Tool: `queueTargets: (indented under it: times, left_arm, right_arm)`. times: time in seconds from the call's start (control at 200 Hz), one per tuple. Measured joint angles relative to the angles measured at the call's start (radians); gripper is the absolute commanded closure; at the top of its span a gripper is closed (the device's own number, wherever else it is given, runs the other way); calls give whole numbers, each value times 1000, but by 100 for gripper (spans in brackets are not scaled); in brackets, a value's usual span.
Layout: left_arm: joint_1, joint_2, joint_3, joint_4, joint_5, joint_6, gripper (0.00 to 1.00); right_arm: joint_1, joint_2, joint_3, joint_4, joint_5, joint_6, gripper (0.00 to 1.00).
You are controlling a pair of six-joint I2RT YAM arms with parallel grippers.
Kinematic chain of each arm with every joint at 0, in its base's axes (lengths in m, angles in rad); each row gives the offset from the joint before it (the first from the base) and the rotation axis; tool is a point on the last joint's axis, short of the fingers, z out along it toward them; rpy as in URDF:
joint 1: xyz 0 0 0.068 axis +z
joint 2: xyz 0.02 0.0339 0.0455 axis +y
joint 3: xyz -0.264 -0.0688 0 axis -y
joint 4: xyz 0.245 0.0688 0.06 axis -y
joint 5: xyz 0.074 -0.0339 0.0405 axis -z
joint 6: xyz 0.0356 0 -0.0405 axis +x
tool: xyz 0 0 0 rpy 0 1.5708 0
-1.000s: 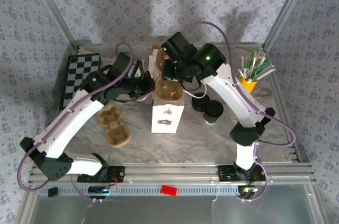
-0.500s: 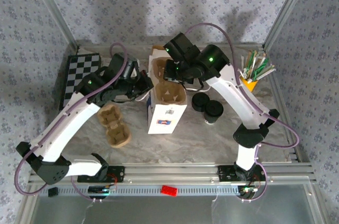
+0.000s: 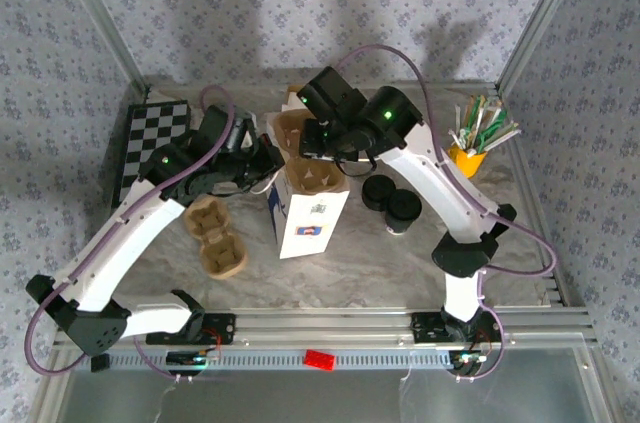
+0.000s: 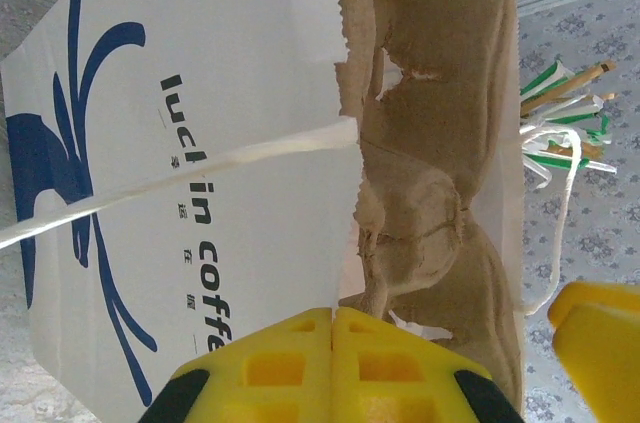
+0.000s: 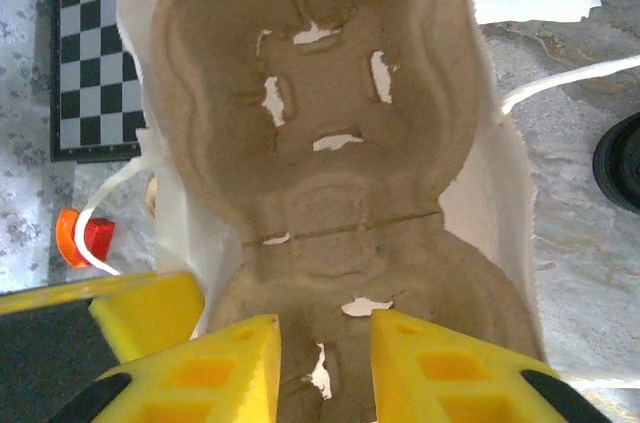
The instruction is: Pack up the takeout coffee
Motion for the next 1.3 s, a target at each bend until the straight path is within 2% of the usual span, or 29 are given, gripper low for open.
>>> queueTargets:
  times: [0.29, 0.52, 1.07, 1.299]
  left_arm:
    - [12, -9, -3, -1, 14, 3, 100]
    - [13, -20, -13, -1, 19, 8, 100]
    - [42, -37, -25, 2, 69, 8, 100]
    - [84, -70, -58, 17, 105, 5, 100]
  right_arm:
    - [3, 96, 87, -92, 38, -132, 53]
    - [8, 106, 87, -85, 41, -220, 56]
    - [11, 158, 89, -8, 39, -257, 60]
    - [10, 148, 25, -3, 95, -257, 59]
